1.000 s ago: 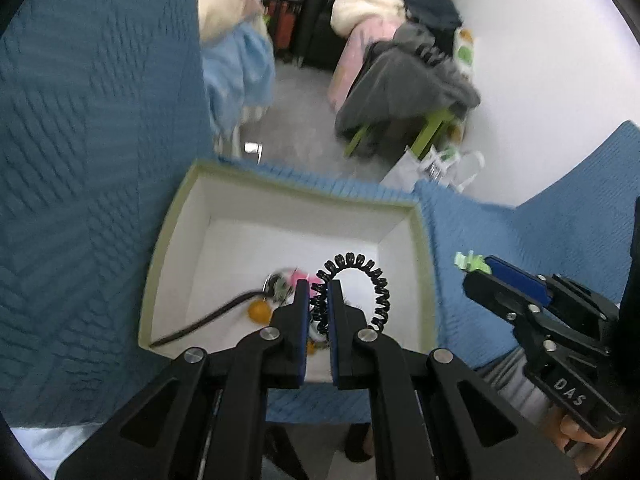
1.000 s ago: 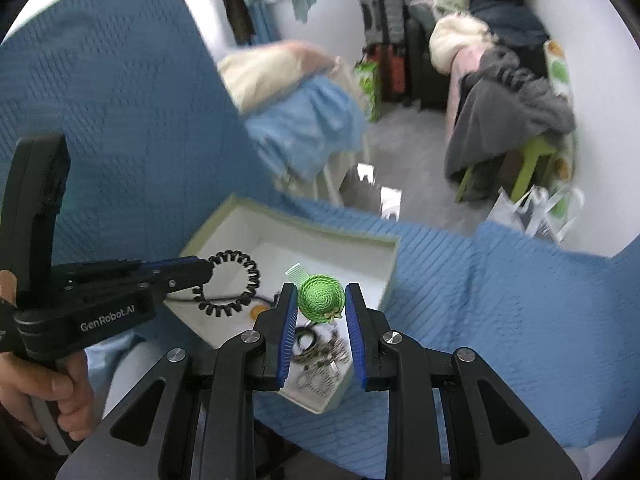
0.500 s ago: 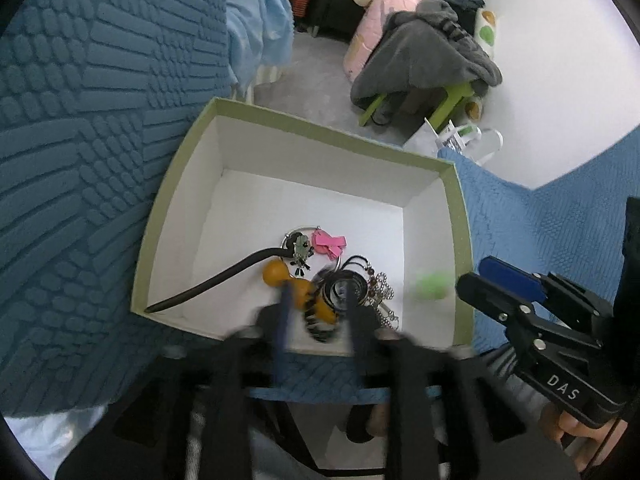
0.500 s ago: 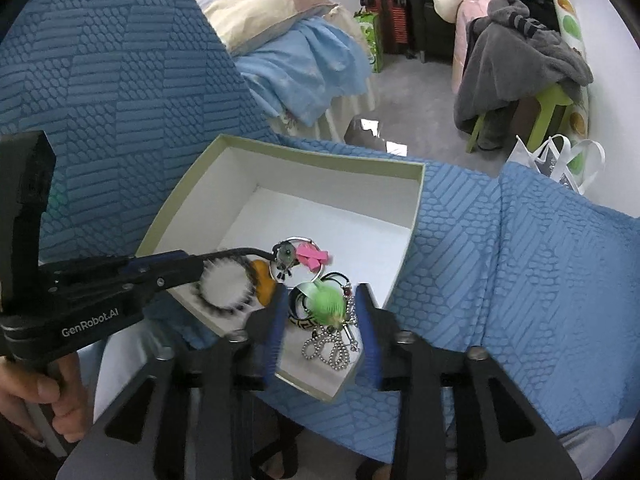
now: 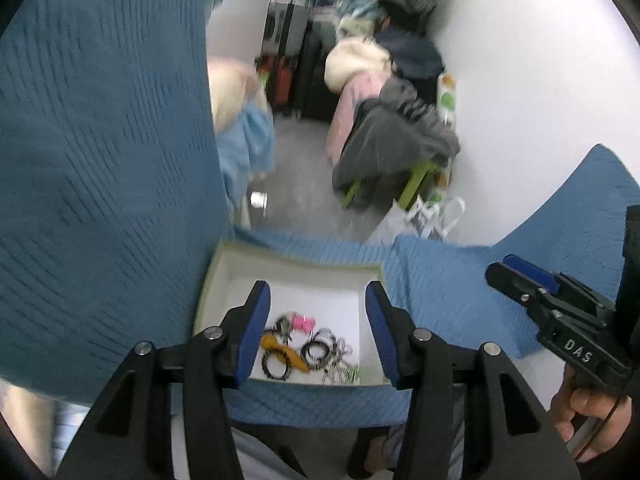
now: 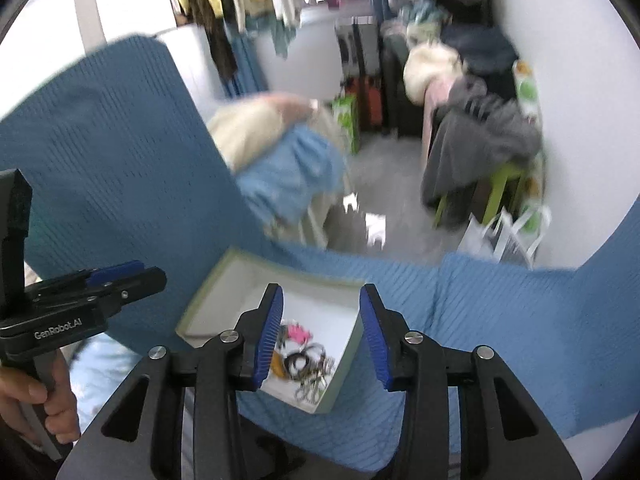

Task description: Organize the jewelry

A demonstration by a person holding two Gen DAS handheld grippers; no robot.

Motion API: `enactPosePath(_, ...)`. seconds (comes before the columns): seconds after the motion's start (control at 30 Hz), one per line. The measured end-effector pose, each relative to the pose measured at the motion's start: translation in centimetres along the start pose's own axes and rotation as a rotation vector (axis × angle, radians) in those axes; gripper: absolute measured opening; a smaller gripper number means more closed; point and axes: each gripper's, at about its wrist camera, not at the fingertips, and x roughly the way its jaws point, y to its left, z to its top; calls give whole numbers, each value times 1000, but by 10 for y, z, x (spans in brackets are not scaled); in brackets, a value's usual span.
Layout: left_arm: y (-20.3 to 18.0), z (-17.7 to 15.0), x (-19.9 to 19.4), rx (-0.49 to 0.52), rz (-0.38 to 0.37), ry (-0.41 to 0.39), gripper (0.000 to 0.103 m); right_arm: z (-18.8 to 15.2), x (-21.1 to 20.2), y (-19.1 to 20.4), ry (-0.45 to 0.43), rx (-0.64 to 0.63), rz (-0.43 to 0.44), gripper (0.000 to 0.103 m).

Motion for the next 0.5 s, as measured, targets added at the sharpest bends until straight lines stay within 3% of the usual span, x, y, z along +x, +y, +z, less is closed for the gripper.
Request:
enactPosePath(0.3,-23,21,-88,54,19,-166,51,30,-99,21,-213,-51,-6,40)
enactPosePath(0.5,-30,17,-111,68,6,-202,62,21,-122,27,-260,-40,-1,51)
